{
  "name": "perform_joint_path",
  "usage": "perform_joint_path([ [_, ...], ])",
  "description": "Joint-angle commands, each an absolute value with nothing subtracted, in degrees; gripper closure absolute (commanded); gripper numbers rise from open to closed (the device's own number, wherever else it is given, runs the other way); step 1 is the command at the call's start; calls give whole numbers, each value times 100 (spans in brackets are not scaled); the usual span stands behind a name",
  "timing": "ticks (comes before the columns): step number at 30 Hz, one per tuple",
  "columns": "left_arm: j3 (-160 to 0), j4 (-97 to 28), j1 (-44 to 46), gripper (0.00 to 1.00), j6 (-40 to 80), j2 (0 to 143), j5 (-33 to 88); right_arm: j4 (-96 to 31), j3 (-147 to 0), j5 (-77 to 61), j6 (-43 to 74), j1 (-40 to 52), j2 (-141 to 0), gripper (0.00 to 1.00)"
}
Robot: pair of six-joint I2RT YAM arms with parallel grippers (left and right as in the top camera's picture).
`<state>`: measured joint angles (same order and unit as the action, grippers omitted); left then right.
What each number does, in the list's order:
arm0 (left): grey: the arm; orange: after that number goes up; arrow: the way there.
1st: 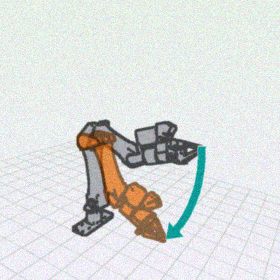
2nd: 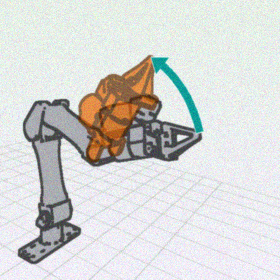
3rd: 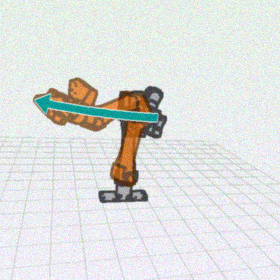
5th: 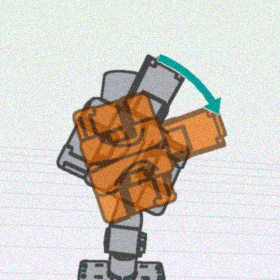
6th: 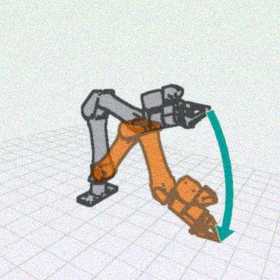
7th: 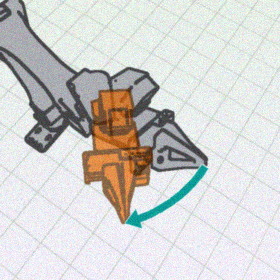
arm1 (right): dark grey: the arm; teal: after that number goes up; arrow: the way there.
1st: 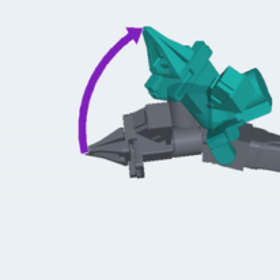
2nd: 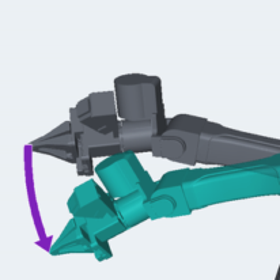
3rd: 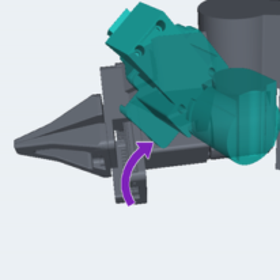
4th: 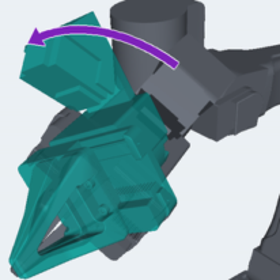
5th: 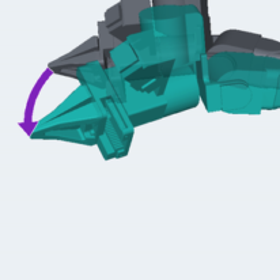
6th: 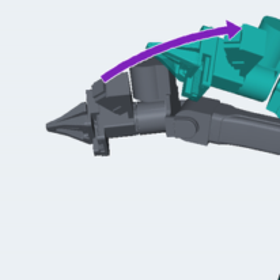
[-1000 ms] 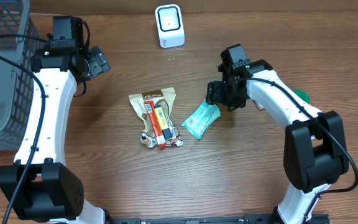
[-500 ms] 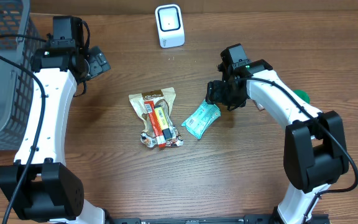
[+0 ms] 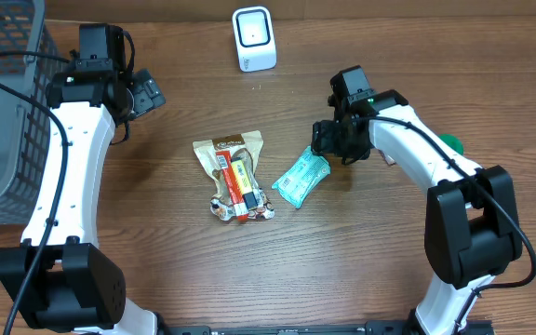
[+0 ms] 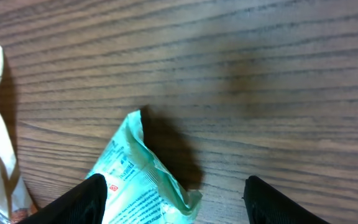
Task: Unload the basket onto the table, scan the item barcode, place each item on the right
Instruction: 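Lower the right gripper and close it on the teal pack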
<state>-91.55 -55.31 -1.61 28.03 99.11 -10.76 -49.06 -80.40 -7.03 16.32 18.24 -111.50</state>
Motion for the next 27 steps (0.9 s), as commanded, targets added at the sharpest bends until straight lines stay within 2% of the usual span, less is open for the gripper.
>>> perform_joint_path([
  [1, -9190, -5527, -185, 0, 2679, 9861, -1090, -4906, -7828, -711, 1697, 1813, -11126, 31],
  [4, -9190, -5527, -185, 0, 2679, 9861, -1090, -4786, -7638, -1083, 1702, 1813, -11126, 31],
  [15, -9190, -5527, -185, 0, 2679, 9861, -1090, -3846, -6825, -1031, 2373, 1780, -11126, 33],
  [17, -9190, -5527, -185, 0, 2679, 9861, -1090, -3861, -6818, -1039, 2410, 1743, -11126, 39],
  [18, -9190, -5527, -185, 0, 2681, 9861, -1090, -3863, -6818, -1070, 2408, 1719, -11126, 46],
  [20, -9190, -5527, -185, 0, 2681, 9861, -1090, -3883, -6818, -1155, 2405, 1706, -11126, 53],
  [22, -9190, -5527, -185, 0, 2679, 9861, -1090, -3907, -6818, -1260, 2405, 1706, -11126, 54],
  [27, -9190, -5527, -185, 0, 2679, 9861, -1090, -3929, -6820, -1319, 2405, 1706, -11126, 66],
])
